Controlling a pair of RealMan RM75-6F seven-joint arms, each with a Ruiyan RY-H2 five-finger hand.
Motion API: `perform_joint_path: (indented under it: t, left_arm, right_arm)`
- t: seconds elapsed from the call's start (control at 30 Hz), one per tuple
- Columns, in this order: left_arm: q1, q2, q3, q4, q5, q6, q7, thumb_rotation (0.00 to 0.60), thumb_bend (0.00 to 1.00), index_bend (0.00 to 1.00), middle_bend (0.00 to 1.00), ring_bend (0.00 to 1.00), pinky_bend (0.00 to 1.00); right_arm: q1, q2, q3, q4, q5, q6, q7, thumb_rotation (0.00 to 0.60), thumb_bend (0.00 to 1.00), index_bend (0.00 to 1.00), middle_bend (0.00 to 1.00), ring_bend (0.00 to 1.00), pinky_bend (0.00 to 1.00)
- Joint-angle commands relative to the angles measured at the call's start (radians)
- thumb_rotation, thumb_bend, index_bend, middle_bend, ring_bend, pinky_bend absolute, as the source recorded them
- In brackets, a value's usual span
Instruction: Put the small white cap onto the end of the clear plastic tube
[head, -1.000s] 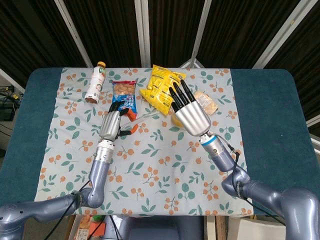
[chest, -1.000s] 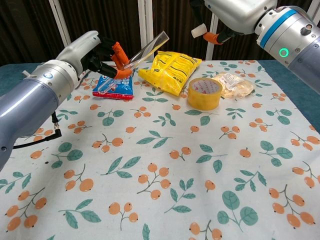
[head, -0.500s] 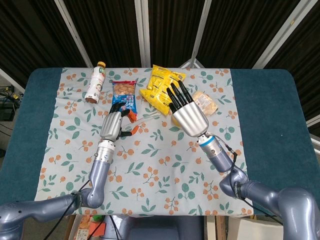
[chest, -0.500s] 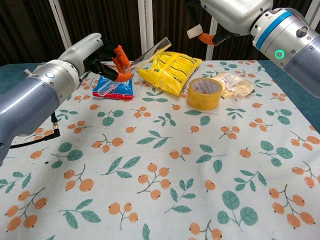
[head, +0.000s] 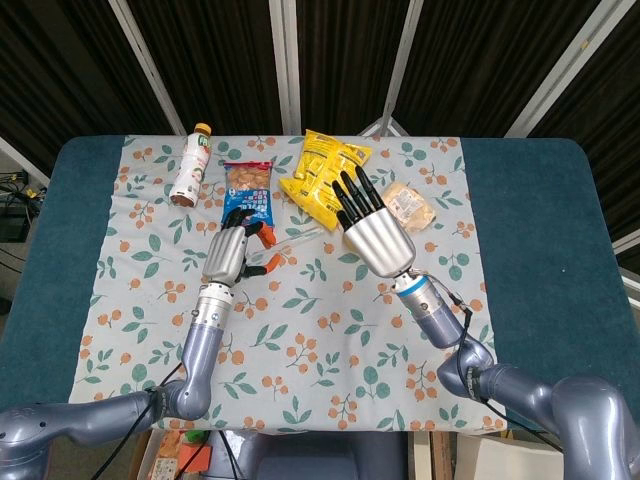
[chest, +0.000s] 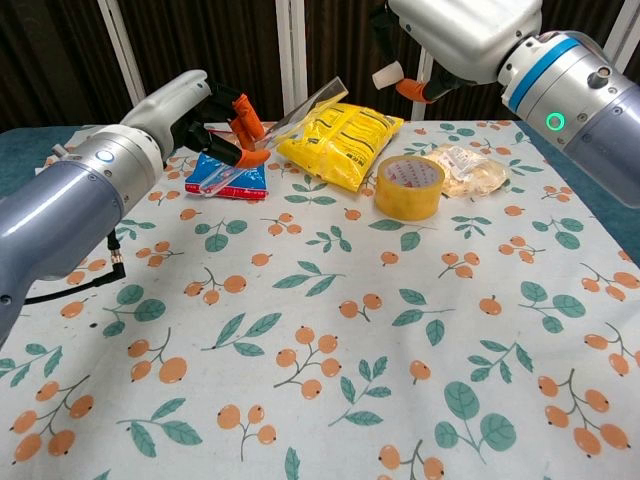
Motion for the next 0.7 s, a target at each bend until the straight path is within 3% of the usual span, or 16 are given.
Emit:
perform_joint_path:
  t: [0.03, 0.7]
  left_arm:
    - [0.000, 0.000, 0.003, 0.001, 0.002, 0.000, 0.004, 0.600, 0.55, 0.75, 0.55, 0.14, 0.03]
    - [-0.010, -0.018, -0.007, 0.006, -0.018, 0.003, 0.025, 0.600, 0.55, 0.75, 0.55, 0.14, 0.03]
  right_arm:
    - [0.002, -0.001, -0.001, 0.002, 0.000, -0.002, 0.000, 0.600, 0.35, 0.66, 0.21, 0.04, 0.00]
    - [0.004, -0.022, -0.007, 0.013, 0.009, -0.004, 0.011, 0.600, 0.35, 0.66, 0.21, 0.04, 0.00]
